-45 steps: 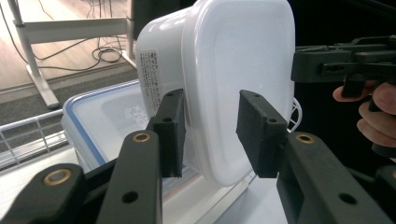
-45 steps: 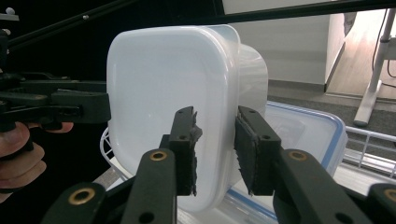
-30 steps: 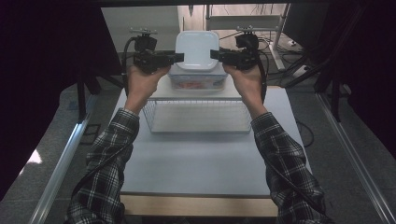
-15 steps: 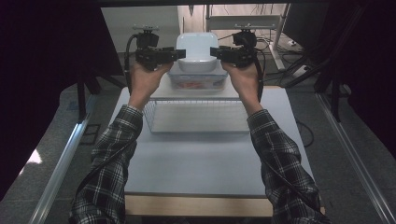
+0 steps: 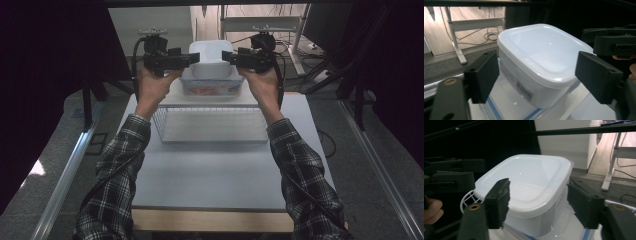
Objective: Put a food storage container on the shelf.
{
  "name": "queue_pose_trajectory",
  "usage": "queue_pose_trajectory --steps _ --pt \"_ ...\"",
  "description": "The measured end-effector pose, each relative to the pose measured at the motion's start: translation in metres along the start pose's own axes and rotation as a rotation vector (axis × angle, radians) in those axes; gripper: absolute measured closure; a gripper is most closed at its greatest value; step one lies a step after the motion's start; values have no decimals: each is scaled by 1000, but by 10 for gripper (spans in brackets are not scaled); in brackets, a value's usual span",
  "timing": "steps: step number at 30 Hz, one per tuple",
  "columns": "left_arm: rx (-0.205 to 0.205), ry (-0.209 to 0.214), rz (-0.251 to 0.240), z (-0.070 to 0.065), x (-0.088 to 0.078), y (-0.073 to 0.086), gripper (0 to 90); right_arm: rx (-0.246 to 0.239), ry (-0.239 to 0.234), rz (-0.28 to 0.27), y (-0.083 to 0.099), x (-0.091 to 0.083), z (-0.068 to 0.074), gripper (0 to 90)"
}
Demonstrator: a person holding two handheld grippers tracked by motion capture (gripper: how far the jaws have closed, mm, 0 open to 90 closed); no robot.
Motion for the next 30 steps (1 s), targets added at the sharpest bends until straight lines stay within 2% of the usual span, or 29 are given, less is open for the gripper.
queue_pose_trajectory --steps 1,4,7,13,21,27,30 --pt "1 7 -1 -1 -1 0 141 -11 -11 -1 1 -2 1 288" --pt "40 25 18 -7 -8 5 105 -24 -39 2 5 -8 4 225" --pt "68 41 19 -12 -14 9 75 -33 -62 11 11 -14 6 199" --pt "82 67 0 -19 -26 18 53 -53 -103 20 23 -29 8 150" --pt "156 79 -2 -30 -40 37 48 -77 -138 30 38 -46 10 111" --pt "169 100 1 -36 -49 52 42 -98 -147 47 53 -55 13 92" --pt "162 114 -3 -38 -55 59 40 -106 -149 53 61 -59 13 84"
Point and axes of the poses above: each handheld gripper's, and its own axes: x roughly forward along the jaws, y roughly out of its underside, z roughly to its left, the point moved 6 cm from there along x, roughly forward along the jaws, and after that the axes turned 15 degrees about -z, right-handed, at the moved point
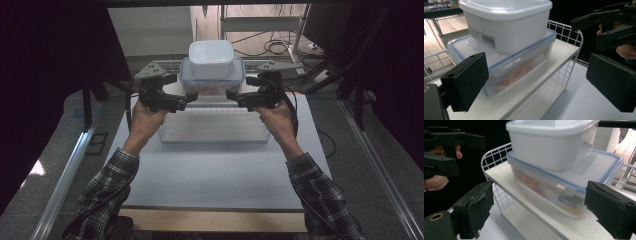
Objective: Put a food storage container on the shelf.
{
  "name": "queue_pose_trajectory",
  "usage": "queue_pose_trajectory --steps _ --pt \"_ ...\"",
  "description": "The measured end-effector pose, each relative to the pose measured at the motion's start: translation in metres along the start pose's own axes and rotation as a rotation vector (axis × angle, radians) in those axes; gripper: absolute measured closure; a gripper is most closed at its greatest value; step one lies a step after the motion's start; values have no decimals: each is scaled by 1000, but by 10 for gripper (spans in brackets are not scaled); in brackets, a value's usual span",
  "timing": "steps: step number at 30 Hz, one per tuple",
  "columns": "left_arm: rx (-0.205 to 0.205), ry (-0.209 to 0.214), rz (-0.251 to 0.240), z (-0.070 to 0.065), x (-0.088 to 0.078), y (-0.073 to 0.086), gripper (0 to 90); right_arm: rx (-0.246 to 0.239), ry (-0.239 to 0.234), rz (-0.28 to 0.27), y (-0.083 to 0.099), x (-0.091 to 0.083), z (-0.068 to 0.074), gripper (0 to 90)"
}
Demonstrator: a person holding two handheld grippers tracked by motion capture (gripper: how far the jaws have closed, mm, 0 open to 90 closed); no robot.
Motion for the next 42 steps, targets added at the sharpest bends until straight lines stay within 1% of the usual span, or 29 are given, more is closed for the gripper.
queue_pose_trajectory --steps 3,7,8,10,16,19,25,26,32,36,38,42 --pt "-4 1 -2 -3 -4 7 38 -5 -3 8 8 -2 2 76" --pt "-16 23 7 -9 -10 18 37 -8 -12 22 19 -6 5 67" --pt "-13 31 14 -11 -11 21 38 -9 -14 27 22 -7 6 65" --pt "-3 33 26 -15 -13 26 38 -11 -21 31 27 -8 8 61" --pt "10 51 51 -26 -18 43 36 -18 -38 45 40 -13 14 50" --pt "10 59 54 -32 -20 50 32 -16 -48 55 47 -16 17 44" --pt "-2 77 59 -42 -25 65 31 -12 -57 56 61 -23 21 39" --pt "1 78 64 -43 -26 68 31 -12 -59 58 63 -24 21 39" --pt "1 80 80 -50 -30 83 31 -9 -66 70 78 -31 24 34" --pt "5 67 85 -53 -33 94 29 -20 -74 81 88 -34 28 21" --pt "-5 65 88 -55 -34 101 29 -32 -78 93 95 -36 29 12" --pt "-17 51 100 -56 -37 118 29 -33 -78 114 109 -39 30 0"
Point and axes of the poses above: each handheld gripper's, and its own axes: x roughly forward along the jaws, y roughly out of its underside, z roughly to its left, the point moved 6 cm from there along x, roughly forward along the jaws, and after that the axes turned 15 degrees about -z, right-handed, at the moved point
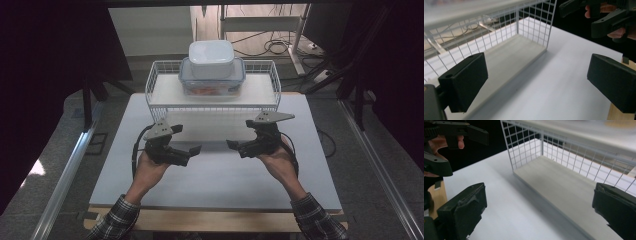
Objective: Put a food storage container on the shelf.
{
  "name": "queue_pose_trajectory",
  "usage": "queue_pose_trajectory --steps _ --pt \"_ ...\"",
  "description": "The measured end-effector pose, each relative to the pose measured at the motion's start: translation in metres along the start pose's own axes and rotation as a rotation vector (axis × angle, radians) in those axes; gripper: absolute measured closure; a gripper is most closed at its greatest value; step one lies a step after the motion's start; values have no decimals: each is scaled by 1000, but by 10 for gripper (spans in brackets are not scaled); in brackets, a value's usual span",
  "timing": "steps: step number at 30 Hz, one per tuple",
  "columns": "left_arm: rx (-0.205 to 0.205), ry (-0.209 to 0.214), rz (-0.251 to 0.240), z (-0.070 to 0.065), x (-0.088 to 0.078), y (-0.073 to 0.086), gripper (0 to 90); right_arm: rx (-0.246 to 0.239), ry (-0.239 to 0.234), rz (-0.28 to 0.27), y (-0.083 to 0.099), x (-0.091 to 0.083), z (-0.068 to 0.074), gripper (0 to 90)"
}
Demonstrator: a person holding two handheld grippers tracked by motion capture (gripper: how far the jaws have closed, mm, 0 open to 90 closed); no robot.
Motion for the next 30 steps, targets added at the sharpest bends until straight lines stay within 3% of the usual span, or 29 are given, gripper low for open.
queue_pose_trajectory --steps 6,11,20,30 --pt "-5 -22 35 1 -4 21 27 14 7 30 22 -6 -3 0" --pt "-21 -36 31 2 -12 33 27 12 19 43 38 -15 -4 0" --pt "-4 -67 35 -4 -24 49 25 42 39 30 50 -30 -3 0" --pt "4 -105 70 -4 -37 73 22 36 47 56 68 -44 0 0"
Point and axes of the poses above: each handheld gripper's, and its own axes: x roughly forward along the jaws, y roughly out of its underside, z roughly to its left, the point moved 6 cm from there along x, roughly forward along the jaws, and after that the axes turned 15 degrees about -z, right-handed, at the moved point
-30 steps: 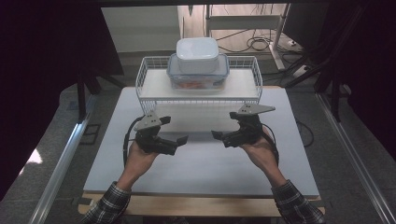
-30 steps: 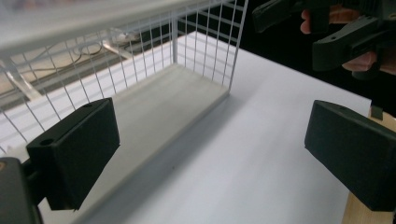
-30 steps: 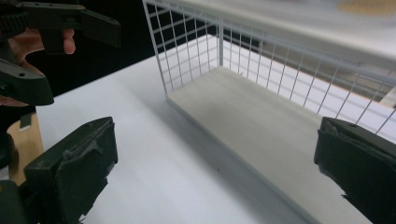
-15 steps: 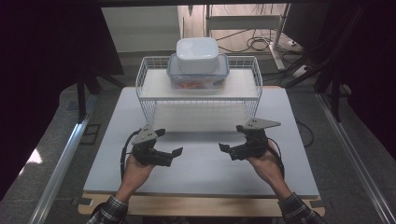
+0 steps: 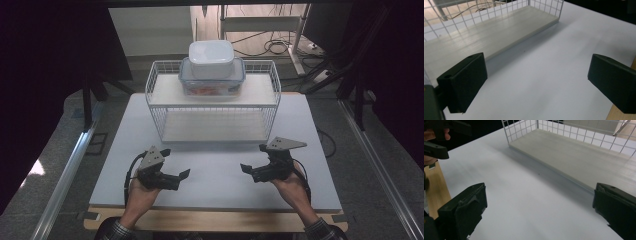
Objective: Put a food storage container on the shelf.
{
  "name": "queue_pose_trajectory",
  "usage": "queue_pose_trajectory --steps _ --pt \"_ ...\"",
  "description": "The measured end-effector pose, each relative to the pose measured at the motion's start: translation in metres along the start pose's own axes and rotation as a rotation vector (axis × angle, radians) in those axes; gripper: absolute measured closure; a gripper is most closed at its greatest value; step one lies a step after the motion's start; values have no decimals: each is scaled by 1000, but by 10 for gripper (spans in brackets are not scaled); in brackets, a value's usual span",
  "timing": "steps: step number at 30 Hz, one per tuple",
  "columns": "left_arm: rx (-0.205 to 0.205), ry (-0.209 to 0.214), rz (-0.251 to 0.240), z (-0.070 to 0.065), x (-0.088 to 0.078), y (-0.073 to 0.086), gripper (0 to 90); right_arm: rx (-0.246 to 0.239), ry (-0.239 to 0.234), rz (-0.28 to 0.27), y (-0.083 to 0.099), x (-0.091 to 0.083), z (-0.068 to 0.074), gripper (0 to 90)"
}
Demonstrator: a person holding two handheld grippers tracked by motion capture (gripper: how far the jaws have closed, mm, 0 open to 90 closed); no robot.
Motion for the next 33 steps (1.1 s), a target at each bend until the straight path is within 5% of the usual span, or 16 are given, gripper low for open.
queue_pose_trajectory --steps 20,33 --pt "21 -38 84 -2 -14 37 4 -20 35 53 38 -16 -1 0" --pt "87 -49 175 -2 -7 55 0 -14 43 106 60 -18 -1 0"
Point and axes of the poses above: each handheld gripper's, and its own axes: x roughly forward along the jaws, y roughly out of its underside, z roughly to its left, the point moved 6 cm from there along x, roughly forward along the jaws, and after that the axes turned 15 degrees about -z, right-handed, at the moved point
